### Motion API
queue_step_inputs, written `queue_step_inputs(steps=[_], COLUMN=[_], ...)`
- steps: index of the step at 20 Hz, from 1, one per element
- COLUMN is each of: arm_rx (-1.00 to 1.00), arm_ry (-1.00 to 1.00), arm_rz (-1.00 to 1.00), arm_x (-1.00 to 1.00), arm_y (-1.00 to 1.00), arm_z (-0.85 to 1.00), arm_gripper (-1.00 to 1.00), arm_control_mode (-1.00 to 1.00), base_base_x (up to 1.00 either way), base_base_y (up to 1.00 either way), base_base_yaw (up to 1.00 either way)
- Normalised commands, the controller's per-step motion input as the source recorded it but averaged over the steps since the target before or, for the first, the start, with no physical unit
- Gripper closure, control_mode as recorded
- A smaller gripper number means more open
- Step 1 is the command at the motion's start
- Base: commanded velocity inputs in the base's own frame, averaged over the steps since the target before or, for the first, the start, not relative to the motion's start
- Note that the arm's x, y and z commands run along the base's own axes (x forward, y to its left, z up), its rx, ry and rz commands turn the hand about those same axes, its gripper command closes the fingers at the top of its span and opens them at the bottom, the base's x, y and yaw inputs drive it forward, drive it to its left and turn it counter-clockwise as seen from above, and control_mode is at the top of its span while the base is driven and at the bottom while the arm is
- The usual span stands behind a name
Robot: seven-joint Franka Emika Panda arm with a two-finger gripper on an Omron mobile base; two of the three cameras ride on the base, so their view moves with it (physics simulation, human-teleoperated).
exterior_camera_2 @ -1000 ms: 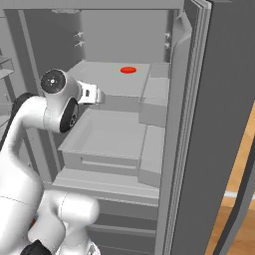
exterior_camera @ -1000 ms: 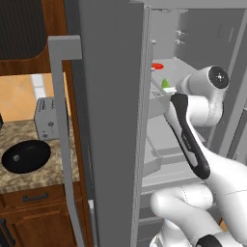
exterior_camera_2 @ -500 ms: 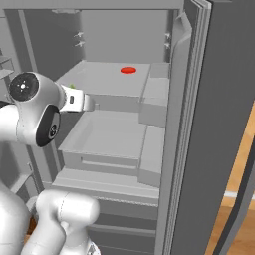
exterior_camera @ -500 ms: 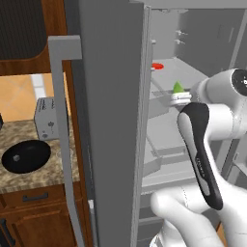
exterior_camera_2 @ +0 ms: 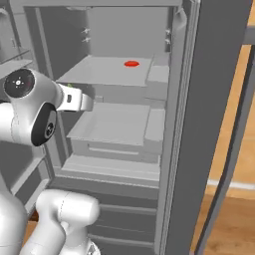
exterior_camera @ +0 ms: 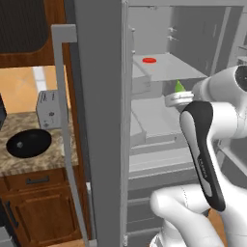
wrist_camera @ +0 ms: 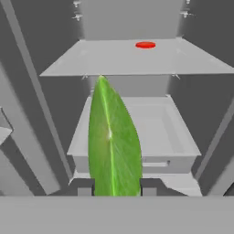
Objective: Grab a lemon wedge from the fridge and one ice cube from the ice bowl, and put them in the glass of lemonade.
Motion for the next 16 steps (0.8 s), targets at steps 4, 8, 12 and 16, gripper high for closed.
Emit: queue_step_inputs(steps=[4, 8, 12, 16], arm_rx=[0.00, 0.00, 0.00, 0.00], arm_ry=[0.00, 0.00, 0.00, 0.00], arm_rz=[0.00, 0.00, 0.00, 0.00], arm_x=[0.00, 0.00, 0.00, 0.00], arm_y=[0.00, 0.00, 0.00, 0.00], arm_z=[0.00, 0.00, 0.00, 0.00], arm_gripper=[1.00, 1.00, 1.00, 1.00], arm_control_mode=[1.00, 1.00, 1.00, 1.00], base_base_x=[-1.00, -1.00, -1.00, -0.67], base_base_y=[-0.05, 0.00, 0.00, 0.21], base_base_yaw=[0.00, 0.00, 0.00, 0.00])
